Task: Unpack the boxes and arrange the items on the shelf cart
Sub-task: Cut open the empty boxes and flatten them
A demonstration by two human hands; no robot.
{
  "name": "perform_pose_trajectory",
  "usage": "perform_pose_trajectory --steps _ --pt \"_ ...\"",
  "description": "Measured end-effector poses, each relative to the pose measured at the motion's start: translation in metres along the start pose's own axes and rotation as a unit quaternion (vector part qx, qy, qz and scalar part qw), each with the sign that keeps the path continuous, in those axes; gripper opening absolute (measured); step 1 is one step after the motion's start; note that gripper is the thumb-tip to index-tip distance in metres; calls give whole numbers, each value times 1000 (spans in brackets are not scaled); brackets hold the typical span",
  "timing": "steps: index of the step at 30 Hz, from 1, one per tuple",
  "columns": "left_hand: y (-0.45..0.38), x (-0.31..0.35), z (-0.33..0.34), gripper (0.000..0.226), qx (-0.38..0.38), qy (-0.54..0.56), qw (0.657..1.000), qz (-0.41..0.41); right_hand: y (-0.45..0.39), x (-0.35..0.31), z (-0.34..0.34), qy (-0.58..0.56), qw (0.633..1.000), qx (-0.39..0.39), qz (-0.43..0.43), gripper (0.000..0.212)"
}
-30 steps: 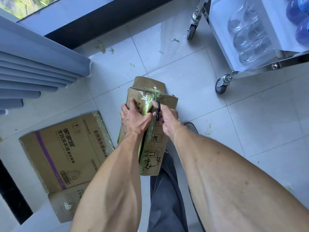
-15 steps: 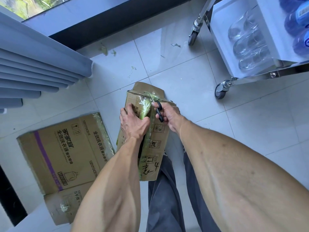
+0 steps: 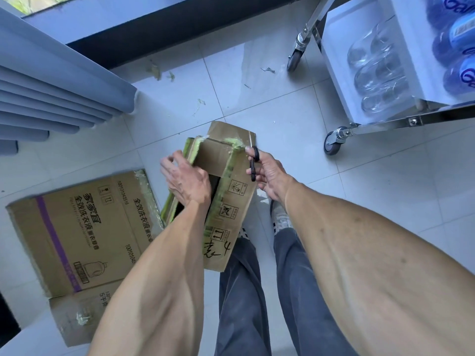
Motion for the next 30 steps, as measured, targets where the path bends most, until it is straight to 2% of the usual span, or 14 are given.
perform_pose_trajectory --steps 2,3,7,9,10,12,15,17,21,23,25,27,28,30 --pt "-3 -3 -14 36 55 -32 998 -26 -2 -4 -13 -22 996 78 -37 26" --pt "-3 -5 -17 33 60 -33 997 -38 -2 -4 -16 -11 994 100 -52 27" --pt "4 -14 -9 21 23 -45 995 -89 -5 -1 -21 122 974 157 -104 34" --pt "9 -8 -6 9 13 -30 995 -90 -5 -6 -22 177 959 186 -121 34" --pt "13 1 -2 8 -1 -9 997 -73 -6 -10 -21 208 950 195 -128 44" --pt "26 24 9 15 -52 25 998 -13 -9 -20 -16 266 930 201 -155 56" --pt "40 43 34 28 -145 23 989 31 -11 -36 -4 326 904 195 -195 39" --pt "40 38 50 38 -190 15 982 -11 -14 -49 5 368 886 178 -221 31" --pt "30 31 77 66 -240 30 965 -105 -32 -72 17 443 847 140 -258 32" --pt "21 30 84 66 -221 17 967 -128 -35 -91 25 504 788 140 -324 27" --pt "14 30 85 55 -188 5 970 -156 -30 -112 36 585 675 134 -429 24" --pt "13 28 83 50 -162 11 966 -200 -25 -126 45 645 569 109 -498 33" --pt "13 28 83 49 -152 15 965 -216 -24 -131 50 664 530 96 -519 41" --pt "15 28 81 47 -142 16 961 -238 -20 -141 62 683 476 77 -548 51"
Point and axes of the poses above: each hand's wrist, its own y-axis away from the middle knuckle, its own z-axis out of the palm, x = y × z, the point moved 9 cm from there along -y, towards the middle knuckle, and after that the axes turned 13 degrees about x, right-handed, at the moved point
